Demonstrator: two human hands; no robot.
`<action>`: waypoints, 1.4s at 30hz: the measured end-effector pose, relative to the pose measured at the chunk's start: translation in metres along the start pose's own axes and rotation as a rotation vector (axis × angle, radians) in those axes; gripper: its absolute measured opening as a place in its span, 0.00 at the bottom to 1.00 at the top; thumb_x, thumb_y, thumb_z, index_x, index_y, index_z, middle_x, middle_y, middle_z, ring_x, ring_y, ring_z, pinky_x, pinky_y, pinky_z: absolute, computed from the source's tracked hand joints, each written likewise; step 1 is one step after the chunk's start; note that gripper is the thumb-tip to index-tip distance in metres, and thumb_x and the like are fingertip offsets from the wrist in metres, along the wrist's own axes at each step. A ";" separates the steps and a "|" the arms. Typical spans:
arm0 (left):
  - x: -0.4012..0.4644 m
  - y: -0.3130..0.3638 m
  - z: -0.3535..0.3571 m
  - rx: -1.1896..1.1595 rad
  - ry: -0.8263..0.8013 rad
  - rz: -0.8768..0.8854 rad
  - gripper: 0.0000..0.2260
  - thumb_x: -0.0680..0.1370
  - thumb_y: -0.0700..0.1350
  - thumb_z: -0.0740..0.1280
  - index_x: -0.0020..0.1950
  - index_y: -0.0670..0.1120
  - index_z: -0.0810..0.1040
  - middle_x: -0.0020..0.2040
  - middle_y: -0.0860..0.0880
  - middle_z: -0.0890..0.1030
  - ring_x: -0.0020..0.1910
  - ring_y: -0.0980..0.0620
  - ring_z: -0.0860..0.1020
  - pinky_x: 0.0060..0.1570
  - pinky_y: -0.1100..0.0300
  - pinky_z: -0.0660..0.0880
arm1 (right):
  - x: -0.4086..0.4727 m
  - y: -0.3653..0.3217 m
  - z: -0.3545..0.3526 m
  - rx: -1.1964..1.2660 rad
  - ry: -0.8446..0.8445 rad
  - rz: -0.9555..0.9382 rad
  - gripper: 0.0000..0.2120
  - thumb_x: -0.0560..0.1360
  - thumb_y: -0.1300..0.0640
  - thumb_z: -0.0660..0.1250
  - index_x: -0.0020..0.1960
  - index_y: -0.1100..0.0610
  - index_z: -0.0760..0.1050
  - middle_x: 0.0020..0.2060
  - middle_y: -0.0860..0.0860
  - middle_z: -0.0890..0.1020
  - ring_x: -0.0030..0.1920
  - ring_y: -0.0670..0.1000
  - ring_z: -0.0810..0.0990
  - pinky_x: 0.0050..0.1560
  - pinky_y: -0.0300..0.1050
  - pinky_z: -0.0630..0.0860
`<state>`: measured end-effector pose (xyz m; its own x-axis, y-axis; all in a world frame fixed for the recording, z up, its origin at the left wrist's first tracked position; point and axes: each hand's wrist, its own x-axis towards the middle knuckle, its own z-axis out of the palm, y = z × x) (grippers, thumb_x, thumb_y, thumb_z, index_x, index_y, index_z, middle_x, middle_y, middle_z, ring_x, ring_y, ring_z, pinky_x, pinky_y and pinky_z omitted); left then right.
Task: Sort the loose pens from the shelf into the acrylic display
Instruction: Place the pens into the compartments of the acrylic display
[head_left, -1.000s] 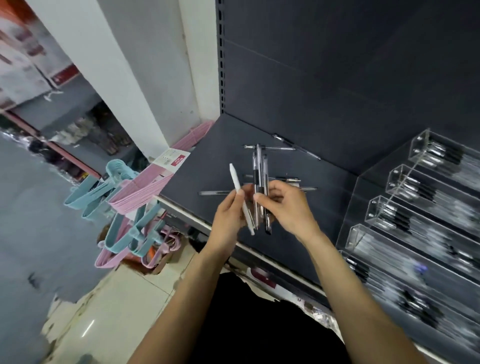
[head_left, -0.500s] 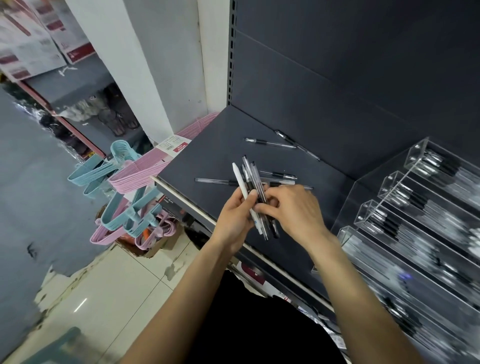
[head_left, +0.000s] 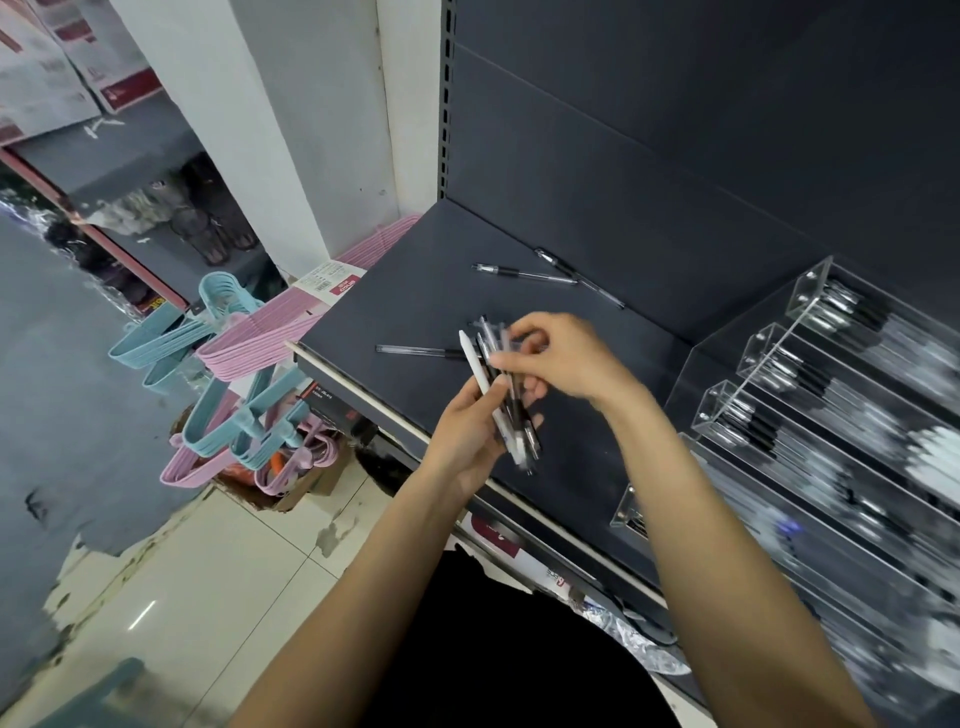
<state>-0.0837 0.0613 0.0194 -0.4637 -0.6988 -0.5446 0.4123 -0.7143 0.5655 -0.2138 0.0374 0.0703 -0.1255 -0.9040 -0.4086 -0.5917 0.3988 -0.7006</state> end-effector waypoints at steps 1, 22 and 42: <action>0.003 -0.001 0.000 -0.008 0.008 -0.002 0.10 0.82 0.39 0.57 0.59 0.41 0.76 0.42 0.47 0.84 0.44 0.52 0.83 0.46 0.53 0.82 | 0.010 -0.004 0.001 -0.060 -0.040 0.001 0.16 0.70 0.54 0.74 0.54 0.58 0.76 0.32 0.51 0.82 0.26 0.48 0.80 0.31 0.39 0.78; 0.004 0.008 -0.004 -0.456 0.002 0.124 0.09 0.84 0.45 0.51 0.55 0.50 0.71 0.60 0.44 0.79 0.54 0.43 0.81 0.55 0.47 0.77 | -0.036 -0.011 0.036 1.093 0.526 -0.049 0.09 0.78 0.62 0.64 0.42 0.57 0.66 0.28 0.47 0.80 0.33 0.50 0.83 0.37 0.39 0.78; -0.010 0.008 0.000 -0.257 -0.116 0.012 0.15 0.83 0.37 0.54 0.67 0.49 0.67 0.57 0.48 0.81 0.59 0.49 0.79 0.65 0.49 0.71 | -0.059 0.020 0.087 0.482 0.692 0.008 0.10 0.77 0.55 0.66 0.40 0.53 0.67 0.31 0.46 0.72 0.33 0.42 0.70 0.36 0.33 0.69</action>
<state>-0.0762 0.0628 0.0292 -0.5381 -0.7093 -0.4555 0.5973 -0.7021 0.3877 -0.1488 0.1123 0.0289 -0.6812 -0.7284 -0.0741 -0.2039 0.2860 -0.9363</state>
